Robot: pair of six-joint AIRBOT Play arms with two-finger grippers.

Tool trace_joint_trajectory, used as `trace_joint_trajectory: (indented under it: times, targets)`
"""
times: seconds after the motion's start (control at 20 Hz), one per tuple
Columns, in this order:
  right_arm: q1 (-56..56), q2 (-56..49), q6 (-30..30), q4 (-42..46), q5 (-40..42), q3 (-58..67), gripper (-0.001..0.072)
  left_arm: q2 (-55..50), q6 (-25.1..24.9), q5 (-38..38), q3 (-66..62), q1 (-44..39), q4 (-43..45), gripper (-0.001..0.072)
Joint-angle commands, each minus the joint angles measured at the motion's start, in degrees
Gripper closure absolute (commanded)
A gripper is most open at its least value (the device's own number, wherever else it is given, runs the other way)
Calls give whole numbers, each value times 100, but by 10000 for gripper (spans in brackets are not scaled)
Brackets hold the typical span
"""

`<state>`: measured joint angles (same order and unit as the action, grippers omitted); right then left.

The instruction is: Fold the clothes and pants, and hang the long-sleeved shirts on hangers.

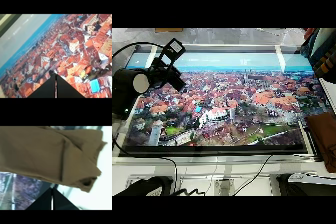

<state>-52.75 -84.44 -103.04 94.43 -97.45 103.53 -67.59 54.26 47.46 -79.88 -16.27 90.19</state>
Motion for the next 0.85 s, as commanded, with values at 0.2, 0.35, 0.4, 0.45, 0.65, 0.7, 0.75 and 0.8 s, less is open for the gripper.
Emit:
trace_joint_trajectory:
  times: [0.2, 0.35, 0.4, 0.45, 0.65, 0.7, 0.75, 0.8]
  targets:
    - [824, 4, 791, -2669, 831, -2, 701, -4, -2, 0, -2, 7, 2, 698]
    - [1893, 11, 841, -2586, 1078, 0, 701, -4, -2, 0, -2, 7, 0, 698]
    - [2330, 24, 911, -2494, 1178, 0, 701, -4, -2, 0, -2, 7, 2, 698]
    - [2769, 35, 957, -2404, 1276, 4, 701, -4, -2, 0, -2, 7, 0, 698]
    - [4485, 57, 1239, -1958, 1587, 4, 701, -4, -2, 0, -2, 7, 2, 698]
    - [4929, 57, 1338, -1733, 1606, 4, 701, -4, -2, 0, -2, 7, 2, 698]
    - [5340, 57, 1399, -1447, 1635, 4, 701, -4, -2, 0, -2, 7, 2, 697]
    - [5676, 57, 1401, -1180, 1665, 4, 701, -4, -2, 0, -2, 7, 2, 698]
